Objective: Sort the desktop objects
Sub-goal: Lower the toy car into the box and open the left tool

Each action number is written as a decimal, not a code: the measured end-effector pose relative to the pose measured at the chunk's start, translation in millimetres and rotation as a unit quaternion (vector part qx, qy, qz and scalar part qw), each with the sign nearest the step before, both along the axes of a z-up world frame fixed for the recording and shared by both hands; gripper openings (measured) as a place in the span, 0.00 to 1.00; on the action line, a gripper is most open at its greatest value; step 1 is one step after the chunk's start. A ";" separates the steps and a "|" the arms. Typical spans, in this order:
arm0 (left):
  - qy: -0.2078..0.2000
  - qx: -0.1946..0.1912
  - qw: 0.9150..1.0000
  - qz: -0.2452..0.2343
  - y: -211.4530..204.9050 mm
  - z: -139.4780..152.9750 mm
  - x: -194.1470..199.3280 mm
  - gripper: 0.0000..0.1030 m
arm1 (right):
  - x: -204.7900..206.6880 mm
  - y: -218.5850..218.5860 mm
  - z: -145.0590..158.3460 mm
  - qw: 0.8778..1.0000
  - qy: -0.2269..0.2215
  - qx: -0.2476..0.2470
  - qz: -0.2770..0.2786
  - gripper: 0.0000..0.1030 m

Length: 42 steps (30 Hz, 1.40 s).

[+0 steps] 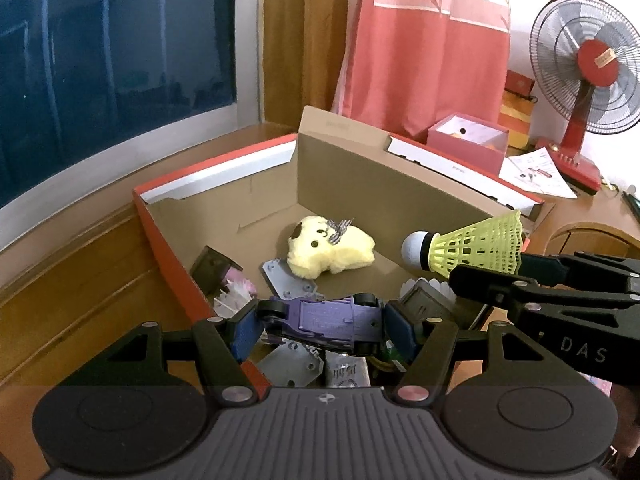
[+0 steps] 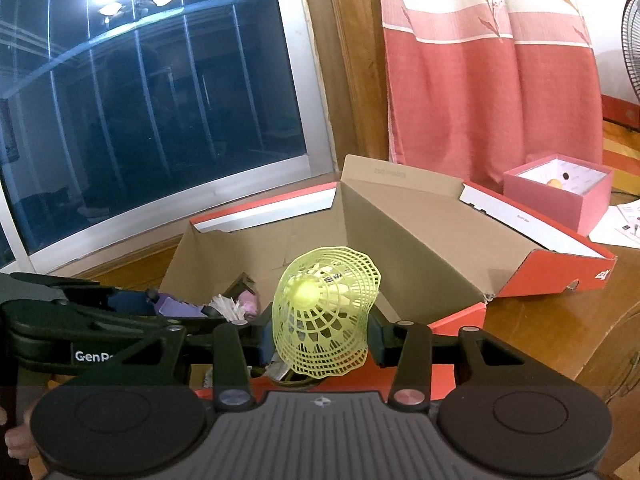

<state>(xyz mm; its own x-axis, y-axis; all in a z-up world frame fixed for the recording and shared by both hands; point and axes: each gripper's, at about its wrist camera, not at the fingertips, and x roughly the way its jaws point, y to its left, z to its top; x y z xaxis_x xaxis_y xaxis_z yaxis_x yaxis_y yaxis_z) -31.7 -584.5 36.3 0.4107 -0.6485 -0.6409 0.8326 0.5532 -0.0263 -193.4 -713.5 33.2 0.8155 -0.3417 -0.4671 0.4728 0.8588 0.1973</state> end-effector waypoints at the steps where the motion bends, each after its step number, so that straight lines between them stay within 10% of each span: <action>1: 0.001 0.001 1.000 0.000 -0.1 -0.4 0.2 0.63 | 0.2 0.0 -0.2 1.000 0.000 0.000 0.000 0.45; 42: -0.002 0.020 1.000 -0.014 -8.9 -9.5 -6.1 0.63 | -0.7 -2.1 -2.9 1.000 0.001 0.003 -0.004 0.49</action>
